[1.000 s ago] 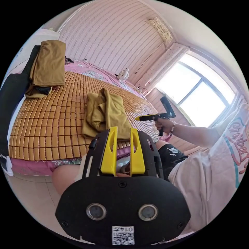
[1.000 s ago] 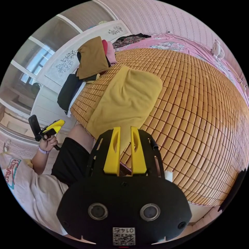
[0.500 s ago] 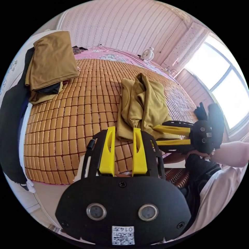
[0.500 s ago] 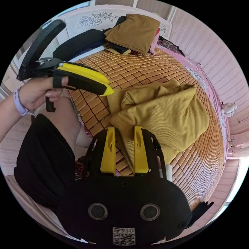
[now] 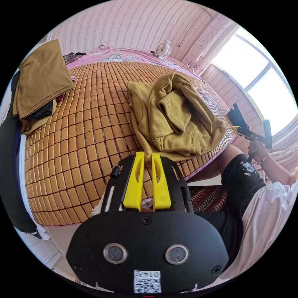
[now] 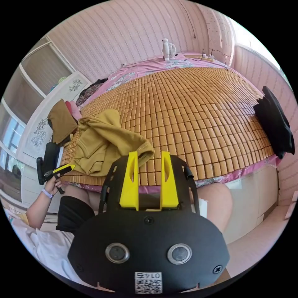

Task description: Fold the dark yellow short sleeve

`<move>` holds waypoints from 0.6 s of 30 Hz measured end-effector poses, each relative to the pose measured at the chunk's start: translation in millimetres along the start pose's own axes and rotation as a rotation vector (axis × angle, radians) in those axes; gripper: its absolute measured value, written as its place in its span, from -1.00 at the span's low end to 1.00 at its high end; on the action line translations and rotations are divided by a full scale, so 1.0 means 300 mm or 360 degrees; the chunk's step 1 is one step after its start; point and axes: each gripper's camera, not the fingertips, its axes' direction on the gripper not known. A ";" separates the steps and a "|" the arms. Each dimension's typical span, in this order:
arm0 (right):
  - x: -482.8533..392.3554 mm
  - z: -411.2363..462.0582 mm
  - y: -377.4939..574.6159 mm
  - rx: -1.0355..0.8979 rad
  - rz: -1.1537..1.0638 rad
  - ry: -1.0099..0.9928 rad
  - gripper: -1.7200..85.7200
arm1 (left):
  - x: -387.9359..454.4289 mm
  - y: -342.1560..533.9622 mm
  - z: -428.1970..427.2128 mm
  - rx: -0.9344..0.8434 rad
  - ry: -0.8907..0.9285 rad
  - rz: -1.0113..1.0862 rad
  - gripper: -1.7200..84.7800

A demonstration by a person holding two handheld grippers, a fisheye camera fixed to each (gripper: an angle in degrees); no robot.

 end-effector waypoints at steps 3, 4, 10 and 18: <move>0.065 -0.029 0.017 0.0039 -0.0012 0.0029 -0.65 | 0.029 0.017 -0.022 -0.0024 -0.0028 0.0011 -0.86; 0.072 -0.030 0.014 0.0045 -0.0027 0.0021 -0.65 | 0.039 0.021 -0.030 -0.0035 -0.0036 0.0001 -0.86; 0.128 0.048 -0.087 0.0004 -0.0101 -0.0012 -0.64 | 0.070 0.058 -0.073 -0.0048 -0.0035 -0.0082 -0.86; 0.242 0.030 -0.110 -0.0257 -0.0223 -0.0224 -0.88 | 0.089 0.144 -0.209 0.0083 0.0123 -0.0264 -0.87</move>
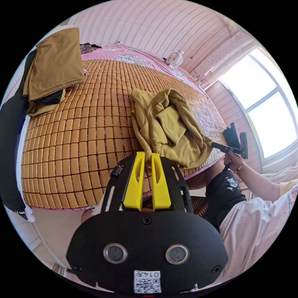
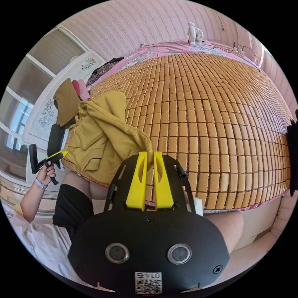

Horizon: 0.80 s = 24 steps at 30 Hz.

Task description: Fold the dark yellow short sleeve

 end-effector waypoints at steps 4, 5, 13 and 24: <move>0.069 -0.216 -0.010 0.0146 -0.0028 -0.0149 -0.90 | 0.083 -0.032 -0.183 0.0134 0.0061 0.0144 -0.88; 0.094 -0.310 -0.026 0.0231 -0.0039 -0.0235 -0.91 | 0.095 -0.041 -0.214 0.0157 0.0073 0.0160 -0.89; 0.204 -0.982 -0.117 0.0788 -0.0198 -0.0960 -0.92 | 0.246 -0.016 -0.789 0.0956 0.0233 0.0299 -0.91; 0.115 -1.766 0.026 0.1414 -0.0589 -0.1555 -0.93 | 0.582 0.293 -1.402 0.1708 0.0049 0.0722 -0.94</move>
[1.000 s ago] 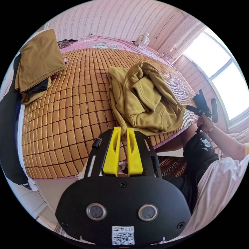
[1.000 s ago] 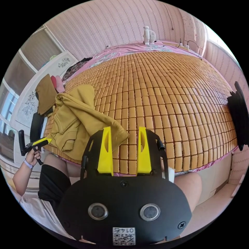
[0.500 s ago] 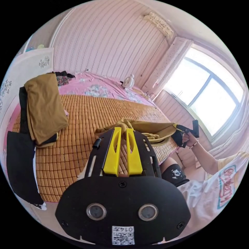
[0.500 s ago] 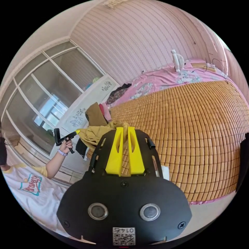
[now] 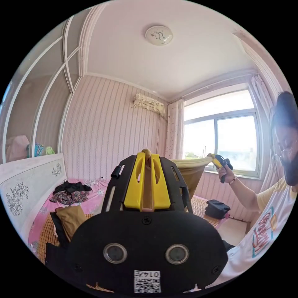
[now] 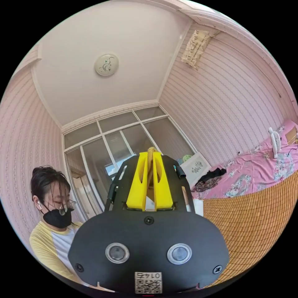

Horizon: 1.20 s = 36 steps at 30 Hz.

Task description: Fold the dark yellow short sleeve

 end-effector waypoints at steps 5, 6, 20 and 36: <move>-0.300 -0.101 -0.109 0.0155 -0.0381 0.0001 -0.93 | 0.115 -0.132 -0.170 0.0346 0.0117 0.0054 -0.94; -0.360 -0.095 -0.129 0.0101 -0.0461 0.0125 -0.93 | 0.143 -0.157 -0.179 0.0335 0.0061 0.0098 -0.94; -0.570 -0.131 -0.221 0.0009 -0.0820 0.0237 -0.93 | 0.250 -0.296 -0.275 0.0445 0.0117 0.0272 -0.92; -0.100 0.203 -0.495 0.0186 -0.0751 0.0576 -0.92 | -0.055 -0.330 0.602 0.0026 0.0006 -0.0152 -0.90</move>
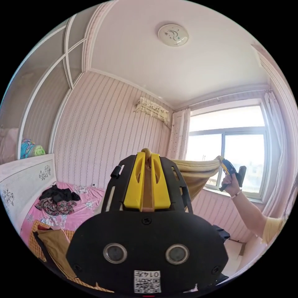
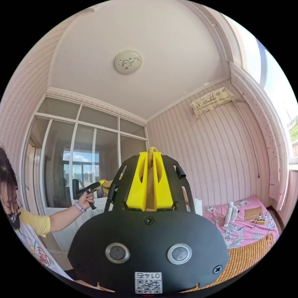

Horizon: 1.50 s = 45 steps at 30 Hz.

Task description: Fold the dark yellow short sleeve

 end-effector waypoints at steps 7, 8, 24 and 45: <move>0.121 -0.029 0.630 -0.0553 0.0138 0.0087 -0.92 | -0.181 0.563 0.118 -0.0649 -0.0039 -0.0066 -0.88; 0.137 -0.045 0.795 -0.0736 0.0177 0.0173 -0.92 | -0.195 0.632 0.127 -0.0723 -0.0042 -0.0089 -0.88; 0.074 -0.175 1.895 -0.2006 0.1003 0.0721 -0.90 | -0.361 1.630 0.274 -0.2058 -0.0091 -0.0750 -0.87; -0.238 -0.291 1.764 -0.1668 0.0782 0.0859 -0.77 | -0.337 1.541 0.179 -0.1677 -0.0191 -0.0754 -0.84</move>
